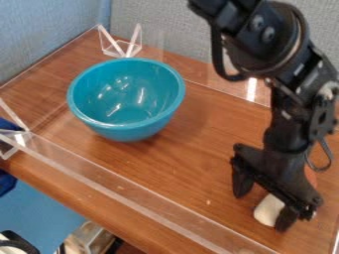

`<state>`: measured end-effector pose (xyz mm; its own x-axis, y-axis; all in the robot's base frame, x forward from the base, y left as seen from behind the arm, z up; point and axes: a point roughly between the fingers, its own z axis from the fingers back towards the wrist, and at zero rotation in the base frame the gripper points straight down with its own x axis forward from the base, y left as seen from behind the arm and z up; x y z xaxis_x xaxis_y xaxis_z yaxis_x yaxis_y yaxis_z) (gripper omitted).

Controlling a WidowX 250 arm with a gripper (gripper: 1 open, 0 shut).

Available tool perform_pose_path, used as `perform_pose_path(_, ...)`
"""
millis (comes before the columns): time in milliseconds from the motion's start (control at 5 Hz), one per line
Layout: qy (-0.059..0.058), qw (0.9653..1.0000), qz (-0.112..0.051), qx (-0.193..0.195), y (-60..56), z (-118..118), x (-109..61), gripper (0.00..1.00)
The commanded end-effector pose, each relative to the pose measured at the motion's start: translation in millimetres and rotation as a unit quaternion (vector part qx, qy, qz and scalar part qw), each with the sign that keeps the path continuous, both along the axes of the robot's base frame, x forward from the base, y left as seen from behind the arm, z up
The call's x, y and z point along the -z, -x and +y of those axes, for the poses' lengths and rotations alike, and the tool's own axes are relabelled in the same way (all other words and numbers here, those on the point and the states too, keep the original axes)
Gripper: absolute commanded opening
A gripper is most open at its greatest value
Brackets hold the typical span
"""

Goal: Put the mushroom in the blue bowl

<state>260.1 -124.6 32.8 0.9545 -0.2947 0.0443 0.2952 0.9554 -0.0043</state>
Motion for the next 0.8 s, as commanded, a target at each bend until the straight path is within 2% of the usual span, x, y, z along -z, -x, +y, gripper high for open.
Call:
perform_pose_path(0, 0.014, 0.9986, -0.051, 0.007, -3.9, 0.6, -35.9, 1.0)
perform_pose_path(200, 0.019, 0.9978, -0.046, 0.044, -9.3, -6.3, -30.1, 1.0)
perform_pose_path(600, 0.022, 0.9987, -0.036, 0.028, 0.7, -12.5, 1.1, 1.0)
